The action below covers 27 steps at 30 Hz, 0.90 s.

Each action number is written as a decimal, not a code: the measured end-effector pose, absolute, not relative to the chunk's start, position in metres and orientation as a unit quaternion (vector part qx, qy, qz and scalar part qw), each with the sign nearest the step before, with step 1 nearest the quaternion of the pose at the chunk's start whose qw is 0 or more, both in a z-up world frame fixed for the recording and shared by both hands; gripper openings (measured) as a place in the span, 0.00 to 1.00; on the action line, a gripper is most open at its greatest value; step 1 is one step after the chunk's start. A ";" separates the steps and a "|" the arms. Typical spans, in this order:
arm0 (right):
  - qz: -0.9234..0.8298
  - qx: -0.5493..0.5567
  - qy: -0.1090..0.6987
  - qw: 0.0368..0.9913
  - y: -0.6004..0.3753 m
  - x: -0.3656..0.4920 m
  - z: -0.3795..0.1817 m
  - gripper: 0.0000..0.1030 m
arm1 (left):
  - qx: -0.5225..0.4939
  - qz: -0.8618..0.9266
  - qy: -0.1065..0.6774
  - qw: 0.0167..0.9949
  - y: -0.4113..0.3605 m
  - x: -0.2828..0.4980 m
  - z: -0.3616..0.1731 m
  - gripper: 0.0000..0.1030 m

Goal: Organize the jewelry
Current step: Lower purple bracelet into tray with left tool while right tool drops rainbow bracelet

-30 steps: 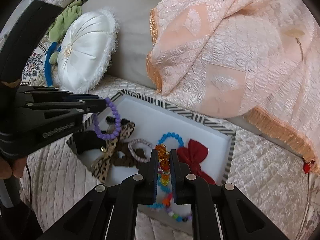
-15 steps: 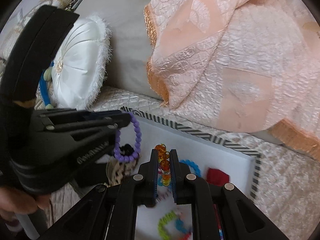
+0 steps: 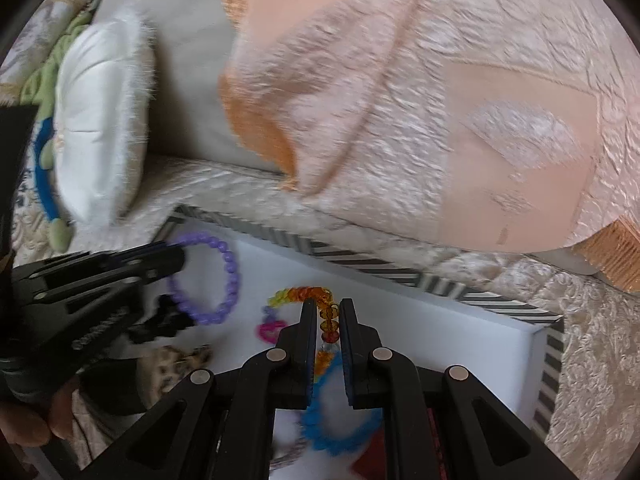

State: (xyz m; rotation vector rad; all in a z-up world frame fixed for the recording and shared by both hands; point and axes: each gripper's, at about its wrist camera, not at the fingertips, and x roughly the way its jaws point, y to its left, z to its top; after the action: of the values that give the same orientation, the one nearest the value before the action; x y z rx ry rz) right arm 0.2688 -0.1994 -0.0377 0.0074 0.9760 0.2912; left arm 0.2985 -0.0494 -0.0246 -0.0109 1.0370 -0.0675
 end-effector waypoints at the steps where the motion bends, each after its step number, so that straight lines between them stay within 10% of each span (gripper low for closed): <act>1: 0.132 0.003 0.470 0.873 -0.203 0.271 -0.041 0.10 | -0.006 -0.032 0.498 0.867 -0.049 0.298 -0.029 0.08; 13: 0.083 0.010 0.490 0.868 -0.225 0.278 -0.065 0.10 | 0.002 -0.038 0.503 0.863 -0.050 0.287 -0.042 0.10; 17: 0.083 0.019 0.487 0.869 -0.230 0.272 -0.063 0.14 | 0.002 -0.036 0.500 0.865 -0.049 0.279 -0.042 0.39; 27: 0.096 0.024 0.473 0.876 -0.232 0.247 -0.043 0.30 | 0.012 -0.034 0.483 0.875 -0.042 0.253 -0.033 0.40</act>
State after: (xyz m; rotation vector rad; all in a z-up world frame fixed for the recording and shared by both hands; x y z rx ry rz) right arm 0.2469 -0.2325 -0.0435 0.0494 0.9872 0.2000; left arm 0.2528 -0.0417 -0.0329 0.0243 1.0088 -0.0710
